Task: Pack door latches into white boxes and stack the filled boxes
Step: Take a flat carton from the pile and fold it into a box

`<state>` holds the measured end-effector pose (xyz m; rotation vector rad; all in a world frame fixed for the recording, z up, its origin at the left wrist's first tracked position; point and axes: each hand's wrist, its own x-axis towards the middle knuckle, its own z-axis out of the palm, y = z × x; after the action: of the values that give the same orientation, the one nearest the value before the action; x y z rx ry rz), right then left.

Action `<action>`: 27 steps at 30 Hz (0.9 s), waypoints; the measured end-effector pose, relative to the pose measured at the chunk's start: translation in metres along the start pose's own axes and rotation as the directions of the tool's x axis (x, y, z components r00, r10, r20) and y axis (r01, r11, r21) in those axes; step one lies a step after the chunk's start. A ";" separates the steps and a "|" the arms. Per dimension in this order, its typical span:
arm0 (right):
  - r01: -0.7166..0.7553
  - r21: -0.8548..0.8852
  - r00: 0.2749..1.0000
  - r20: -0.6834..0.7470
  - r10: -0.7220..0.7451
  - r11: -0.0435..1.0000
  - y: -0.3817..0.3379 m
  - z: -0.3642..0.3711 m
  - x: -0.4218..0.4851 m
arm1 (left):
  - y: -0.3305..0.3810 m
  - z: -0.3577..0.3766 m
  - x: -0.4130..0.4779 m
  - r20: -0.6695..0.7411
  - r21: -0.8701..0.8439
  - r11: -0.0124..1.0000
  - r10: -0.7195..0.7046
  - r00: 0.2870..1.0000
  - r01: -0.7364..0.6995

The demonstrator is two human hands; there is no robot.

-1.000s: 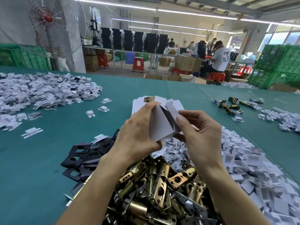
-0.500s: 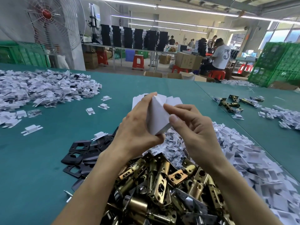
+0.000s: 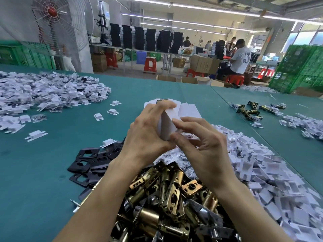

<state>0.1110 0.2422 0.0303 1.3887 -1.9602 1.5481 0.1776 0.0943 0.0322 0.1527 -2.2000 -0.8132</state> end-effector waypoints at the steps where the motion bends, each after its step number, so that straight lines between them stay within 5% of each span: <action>1: -0.027 0.027 0.999 0.032 0.026 0.999 0.000 0.001 -0.001 | 0.001 0.001 0.000 -0.006 -0.001 1.000 0.004 1.000 -0.004; 5: -0.128 0.088 0.989 0.087 0.121 0.988 -0.005 0.002 0.000 | 0.006 0.004 0.000 0.044 0.058 0.993 0.098 0.994 -0.100; 9: -0.179 0.022 0.984 -0.004 0.179 0.984 0.002 -0.008 0.013 | 0.009 0.001 0.001 0.043 -0.037 0.991 0.134 0.990 -0.132; 11: -0.263 0.060 0.956 -0.122 0.268 0.963 0.006 -0.019 0.020 | 0.014 -0.003 0.004 -0.059 -0.063 0.995 0.069 0.996 -0.073; 13: -0.242 0.208 0.940 -0.193 0.283 0.948 0.004 -0.028 0.024 | 0.018 -0.008 0.006 -0.135 -0.258 0.959 -0.158 0.978 0.119; 14: -0.197 0.282 0.947 -0.193 0.256 0.939 0.002 -0.030 0.024 | 0.020 -0.011 0.008 -0.066 -0.434 0.861 -0.322 0.944 0.264; 16: -0.116 0.375 0.980 -0.108 0.168 0.920 -0.004 -0.028 0.021 | 0.019 -0.016 0.011 0.307 -0.651 0.499 -0.516 0.799 0.572; 19: -0.145 0.420 0.988 0.116 0.105 0.896 -0.009 -0.017 0.013 | 0.016 -0.017 0.008 0.632 -0.717 0.149 -0.275 0.725 0.681; 22: -0.141 0.167 0.984 0.127 0.121 0.976 -0.009 -0.012 0.008 | 0.021 -0.017 0.007 0.607 -0.777 0.071 -0.177 0.775 0.625; 24: -0.036 -0.190 0.993 0.105 0.056 0.981 -0.006 -0.009 0.007 | 0.025 -0.015 0.009 0.536 -0.810 0.082 -0.297 0.790 0.581; 27: 0.056 -0.309 0.984 0.179 0.001 0.949 -0.007 -0.004 0.010 | 0.029 -0.009 0.010 0.439 -0.852 0.035 -0.498 0.748 0.523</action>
<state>0.1105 0.2408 0.0431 1.4488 -2.1642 1.0693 0.1812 0.1089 0.0604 0.3264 -1.1612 -2.4802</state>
